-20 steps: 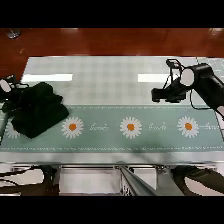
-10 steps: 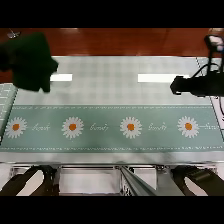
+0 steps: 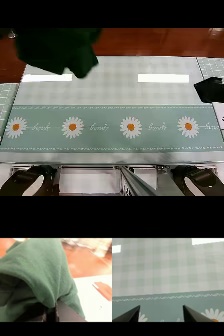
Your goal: Fold the shirts.
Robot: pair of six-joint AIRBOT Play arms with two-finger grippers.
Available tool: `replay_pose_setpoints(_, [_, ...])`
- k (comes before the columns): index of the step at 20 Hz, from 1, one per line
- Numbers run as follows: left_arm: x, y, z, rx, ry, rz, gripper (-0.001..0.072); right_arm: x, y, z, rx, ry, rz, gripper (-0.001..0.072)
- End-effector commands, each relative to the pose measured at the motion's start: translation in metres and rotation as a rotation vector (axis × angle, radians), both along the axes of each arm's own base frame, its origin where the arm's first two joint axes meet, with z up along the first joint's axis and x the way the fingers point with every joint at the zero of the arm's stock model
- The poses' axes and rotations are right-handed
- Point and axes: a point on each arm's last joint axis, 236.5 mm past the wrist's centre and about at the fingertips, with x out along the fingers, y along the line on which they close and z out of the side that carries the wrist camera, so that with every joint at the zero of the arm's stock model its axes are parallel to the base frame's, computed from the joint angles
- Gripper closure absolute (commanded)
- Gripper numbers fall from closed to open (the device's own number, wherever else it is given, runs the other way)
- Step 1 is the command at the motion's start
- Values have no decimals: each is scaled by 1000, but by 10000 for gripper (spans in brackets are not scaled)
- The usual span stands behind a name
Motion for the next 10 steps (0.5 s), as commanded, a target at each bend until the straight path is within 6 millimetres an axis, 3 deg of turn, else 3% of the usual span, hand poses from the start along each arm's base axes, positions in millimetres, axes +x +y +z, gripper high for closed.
replay_pose_setpoints(1, [-25, -73, -71, -19, 104, -166, 674, -11, -6, 3, -10, -4, -6, 92])
replay_pose_setpoints(3, [-48, -100, -151, 48, 253, -247, 674, -10, -8, -1, -22, 3, -14, 92])
replay_pose_setpoints(6, [-74, -95, -265, 120, 513, -239, 674, -6, -5, -16, -15, 23, -14, 92])
replay_pose_setpoints(8, [-93, -84, -323, 156, 664, -217, 673, -2, 2, -44, -6, 62, 7, 92])
replay_pose_setpoints(10, [-119, -74, -370, 218, 810, -228, 673, 2, 20, -87, 41, 124, 39, 92])
